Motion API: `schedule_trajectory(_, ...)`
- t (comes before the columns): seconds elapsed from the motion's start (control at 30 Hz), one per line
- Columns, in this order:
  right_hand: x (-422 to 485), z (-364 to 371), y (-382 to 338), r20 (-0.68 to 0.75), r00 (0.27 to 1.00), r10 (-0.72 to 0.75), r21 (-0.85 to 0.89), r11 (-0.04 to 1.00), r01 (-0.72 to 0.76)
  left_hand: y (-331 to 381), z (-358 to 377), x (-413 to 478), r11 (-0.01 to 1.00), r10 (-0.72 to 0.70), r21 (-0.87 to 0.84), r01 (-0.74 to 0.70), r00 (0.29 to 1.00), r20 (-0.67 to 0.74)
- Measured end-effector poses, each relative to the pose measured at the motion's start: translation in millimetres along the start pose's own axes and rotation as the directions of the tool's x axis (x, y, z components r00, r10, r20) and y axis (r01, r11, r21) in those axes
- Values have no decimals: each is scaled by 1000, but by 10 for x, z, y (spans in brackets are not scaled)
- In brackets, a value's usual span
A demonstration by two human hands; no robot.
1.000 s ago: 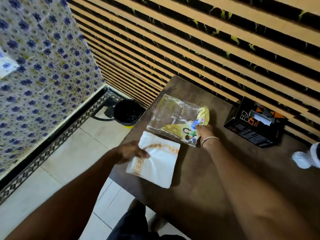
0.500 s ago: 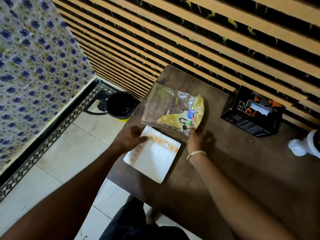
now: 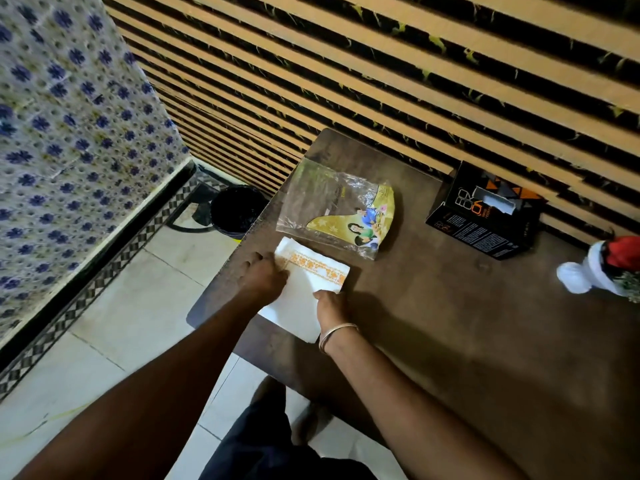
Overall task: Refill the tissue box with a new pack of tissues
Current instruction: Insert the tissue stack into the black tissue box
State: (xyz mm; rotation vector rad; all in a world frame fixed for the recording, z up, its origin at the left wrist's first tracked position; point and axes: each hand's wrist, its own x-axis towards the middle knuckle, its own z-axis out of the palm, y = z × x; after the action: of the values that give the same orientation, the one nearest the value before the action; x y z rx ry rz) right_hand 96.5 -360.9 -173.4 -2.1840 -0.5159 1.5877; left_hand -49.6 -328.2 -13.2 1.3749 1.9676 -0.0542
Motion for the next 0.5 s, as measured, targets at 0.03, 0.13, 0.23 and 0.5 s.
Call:
schedule_trajectory(0.03, 9, -24, -6, 9, 1000, 2, -2, 1000, -2, -14, -18, 6, 1000, 7, 2, -7, 1000, 1)
schedule_trajectory(0.13, -245, -154, -173, 81, 996, -47, 66, 997, 41, -72, -60, 24, 999, 14, -53, -14, 1000, 9)
schedule_trajectory(0.23, -638, -391, -371, 80, 995, -51, 108, 993, 43, -20, -106, -30, 991, 2, -132, -19, 992, -128)
schedule_trajectory(0.5, -313, -1157, -802, -368, 919, -141, 202, 953, 227, 842, -113, 91, 898, 341, -159, -409, 879, -334)
